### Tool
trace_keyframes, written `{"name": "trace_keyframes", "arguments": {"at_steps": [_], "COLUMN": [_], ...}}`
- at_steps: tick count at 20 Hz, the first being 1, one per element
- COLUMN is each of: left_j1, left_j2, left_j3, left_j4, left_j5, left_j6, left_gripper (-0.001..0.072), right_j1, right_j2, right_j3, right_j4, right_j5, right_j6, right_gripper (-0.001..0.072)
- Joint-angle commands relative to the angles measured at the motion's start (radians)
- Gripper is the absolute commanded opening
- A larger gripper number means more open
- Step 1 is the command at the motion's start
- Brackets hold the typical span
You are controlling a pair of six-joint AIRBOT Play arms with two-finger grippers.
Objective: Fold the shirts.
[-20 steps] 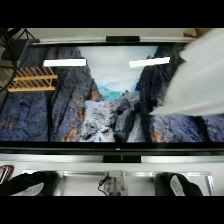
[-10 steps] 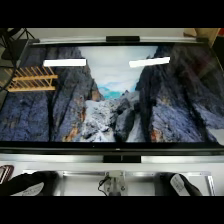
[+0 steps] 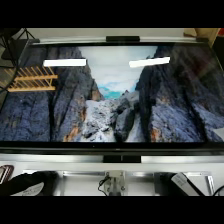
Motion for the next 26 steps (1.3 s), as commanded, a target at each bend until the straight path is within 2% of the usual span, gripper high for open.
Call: {"name": "trace_keyframes", "arguments": {"at_steps": [1, 7, 10, 19, 20, 22, 26], "left_j1": [0.001, 0.0, 0.0, 0.0, 0.0, 0.001, 0.001], "left_j2": [0.0, 0.0, 0.0, -0.001, -0.001, -0.001, -0.002], "left_j3": [0.0, 0.0, 0.0, 0.0, 0.0, 0.0, 0.0], "left_j4": [0.0, 0.0, 0.0, 0.0, 0.0, 0.0, 0.029], "left_j5": [-0.018, -0.018, -0.026, -0.028, -0.028, -0.028, -0.021], "left_j6": [0.0, -0.004, -0.007, -0.034, -0.034, -0.033, -0.033], "left_gripper": [0.0676, 0.0676, 0.0676, 0.0676, 0.0676, 0.0676, 0.0677], "right_j1": [-0.092, -0.22, -0.319, -0.584, -0.586, -0.585, -0.585], "right_j2": [-0.024, -0.051, -0.062, -0.077, -0.077, -0.076, -0.036], "right_j3": [0.003, 0.003, 0.003, 0.003, 0.003, 0.003, 0.003], "right_j4": [0.028, 0.092, 0.174, 0.505, 0.519, 0.523, 0.515], "right_j5": [-0.039, -0.08, -0.095, -0.077, -0.074, -0.07, 0.013], "right_j6": [-0.015, -0.019, -0.029, -0.247, -0.261, -0.27, -0.273], "right_gripper": [0.0047, 0.0046, 0.0046, 0.005, 0.0067, 0.0454, 0.0468]}}
